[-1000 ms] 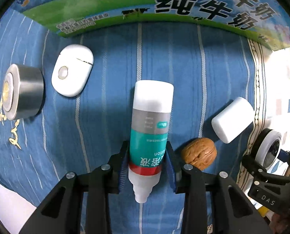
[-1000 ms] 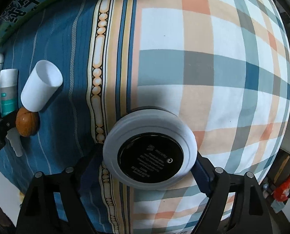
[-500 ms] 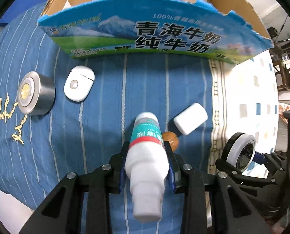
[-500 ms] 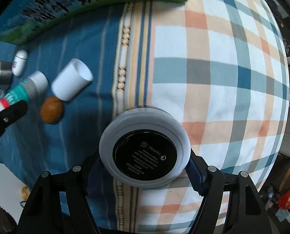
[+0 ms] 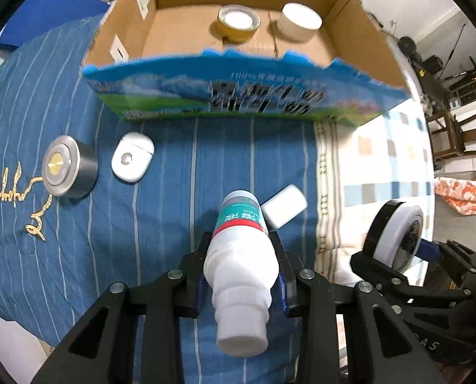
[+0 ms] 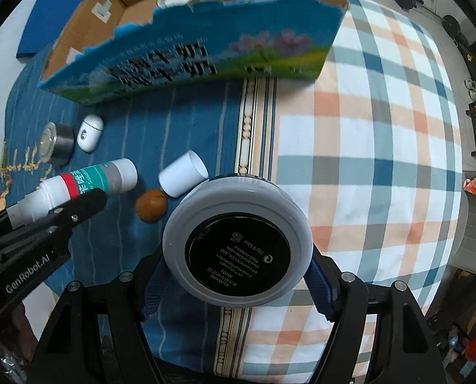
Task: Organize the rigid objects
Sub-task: 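Lower spray bottle and black-lidded jar into the box with both tools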
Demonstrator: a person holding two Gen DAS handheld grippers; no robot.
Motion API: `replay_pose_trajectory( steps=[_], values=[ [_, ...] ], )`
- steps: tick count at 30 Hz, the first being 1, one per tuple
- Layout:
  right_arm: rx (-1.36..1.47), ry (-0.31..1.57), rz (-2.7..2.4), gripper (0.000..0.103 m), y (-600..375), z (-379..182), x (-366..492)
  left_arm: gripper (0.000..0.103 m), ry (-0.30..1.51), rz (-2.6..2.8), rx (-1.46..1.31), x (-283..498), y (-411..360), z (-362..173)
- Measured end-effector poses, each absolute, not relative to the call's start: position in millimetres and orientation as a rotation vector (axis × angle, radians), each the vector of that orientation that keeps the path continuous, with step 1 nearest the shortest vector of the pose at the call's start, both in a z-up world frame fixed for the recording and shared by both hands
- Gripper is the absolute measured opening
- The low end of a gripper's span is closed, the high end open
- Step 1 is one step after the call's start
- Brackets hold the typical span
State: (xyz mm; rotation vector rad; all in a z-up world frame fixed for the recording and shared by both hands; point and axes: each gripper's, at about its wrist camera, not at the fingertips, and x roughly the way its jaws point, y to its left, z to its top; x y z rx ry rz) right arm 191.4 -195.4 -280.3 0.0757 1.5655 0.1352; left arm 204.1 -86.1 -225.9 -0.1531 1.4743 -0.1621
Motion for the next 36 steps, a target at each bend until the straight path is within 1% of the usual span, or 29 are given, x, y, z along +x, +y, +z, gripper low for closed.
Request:
replay_pose_trajectory(
  steps=[1,4,6,7,10,13,19,26,30,36],
  values=[
    [0.081,1.558,0.143,0.077,-208,-275,190,0.029,1.460,-0.166,-0.160,203,-83,-222],
    [0.104,1.522,0.169,0.077,-233,-235,183,0.029,1.408,-0.193,-0.184,203,-76,-196],
    [0.128,1.488,0.194,0.077,-235,-212,184,0.030,1.362,-0.214,-0.200,204,-74,-170],
    [0.134,1.474,0.201,0.077,-222,-218,189,0.030,1.338,-0.227,-0.200,206,-74,-157],
    [0.145,1.412,0.230,0.077,-219,-188,198,0.030,1.271,-0.256,-0.191,221,-72,-129],
    [0.154,1.370,0.232,0.077,-219,-169,214,0.030,1.243,-0.251,-0.163,245,-68,-117],
    [0.149,1.312,0.222,0.077,-216,-148,253,0.030,1.185,-0.214,-0.139,299,-57,-114],
    [0.104,1.314,0.181,0.077,-210,-157,313,0.030,1.163,-0.179,-0.122,361,-45,-122],
    [0.104,1.350,0.145,0.077,-212,-178,349,0.030,1.180,-0.163,-0.121,392,-39,-137],
    [0.089,1.440,0.109,0.077,-211,-227,394,0.030,1.233,-0.139,-0.130,430,-30,-173]
  ],
)
